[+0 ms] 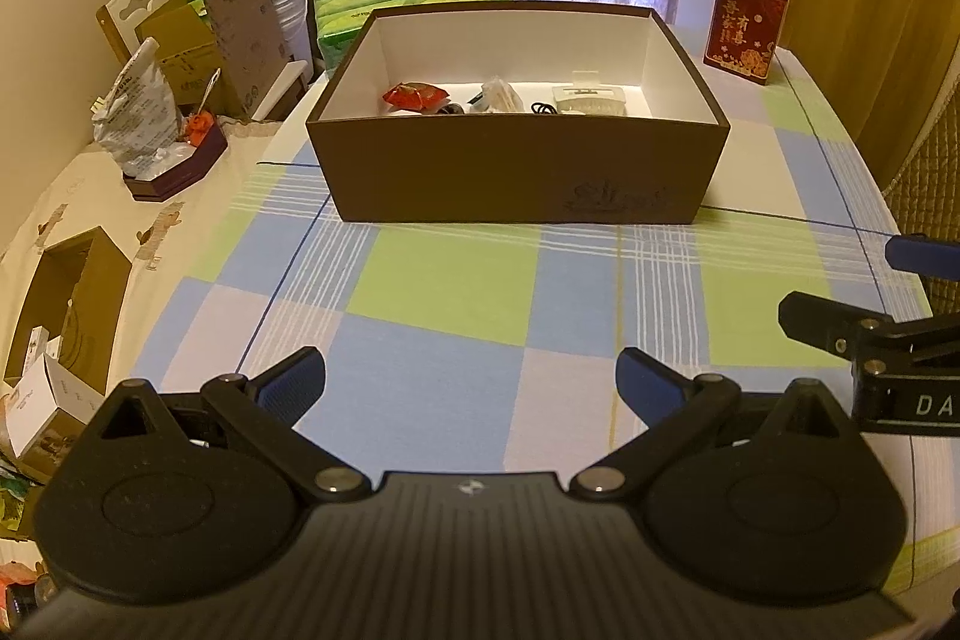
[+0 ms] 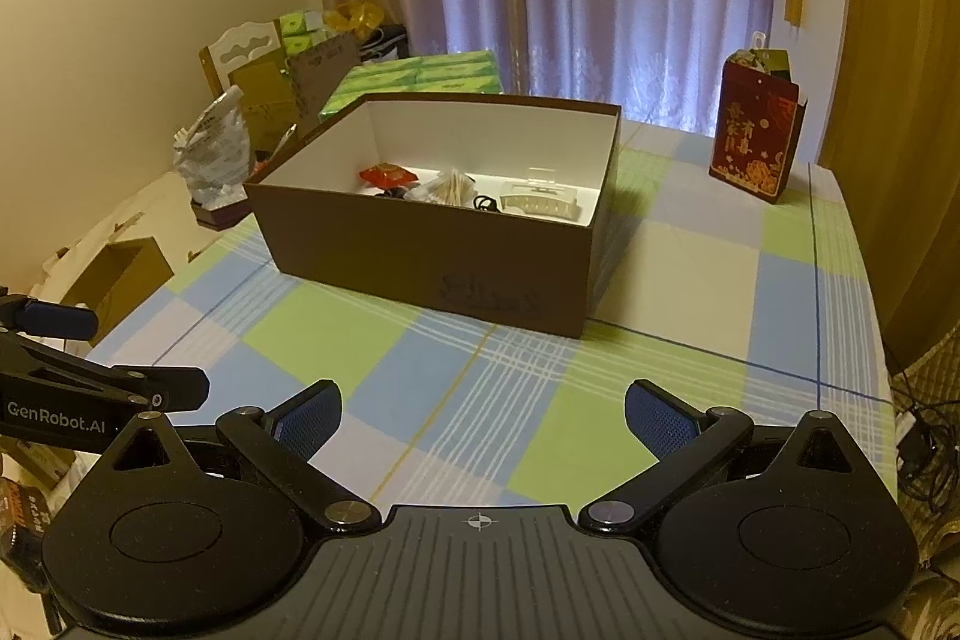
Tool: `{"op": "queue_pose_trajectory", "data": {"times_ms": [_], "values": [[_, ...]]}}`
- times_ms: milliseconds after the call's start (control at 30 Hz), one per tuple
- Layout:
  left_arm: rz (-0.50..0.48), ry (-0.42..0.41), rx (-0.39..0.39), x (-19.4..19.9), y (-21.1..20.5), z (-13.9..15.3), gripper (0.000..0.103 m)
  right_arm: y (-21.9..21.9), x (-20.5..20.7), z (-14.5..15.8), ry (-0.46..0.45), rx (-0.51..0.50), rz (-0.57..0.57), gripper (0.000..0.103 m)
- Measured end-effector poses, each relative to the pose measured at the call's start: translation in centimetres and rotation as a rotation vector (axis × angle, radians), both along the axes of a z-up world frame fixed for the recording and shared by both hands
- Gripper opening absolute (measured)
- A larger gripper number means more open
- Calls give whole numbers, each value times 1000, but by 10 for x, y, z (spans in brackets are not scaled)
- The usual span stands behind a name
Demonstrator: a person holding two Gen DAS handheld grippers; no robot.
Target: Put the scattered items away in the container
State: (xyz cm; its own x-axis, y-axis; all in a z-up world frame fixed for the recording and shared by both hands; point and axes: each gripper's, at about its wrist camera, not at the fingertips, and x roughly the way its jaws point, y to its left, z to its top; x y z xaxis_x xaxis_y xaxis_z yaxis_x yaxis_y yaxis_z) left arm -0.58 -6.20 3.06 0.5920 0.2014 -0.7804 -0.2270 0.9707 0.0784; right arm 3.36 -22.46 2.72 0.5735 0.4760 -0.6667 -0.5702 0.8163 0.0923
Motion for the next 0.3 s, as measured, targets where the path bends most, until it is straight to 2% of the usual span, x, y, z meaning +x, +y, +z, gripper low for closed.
{"op": "queue_pose_trajectory", "data": {"times_ms": [300], "values": [[-26,-9,9,8,2,0,102,2,4,-2,-7,-6,-20,103]]}}
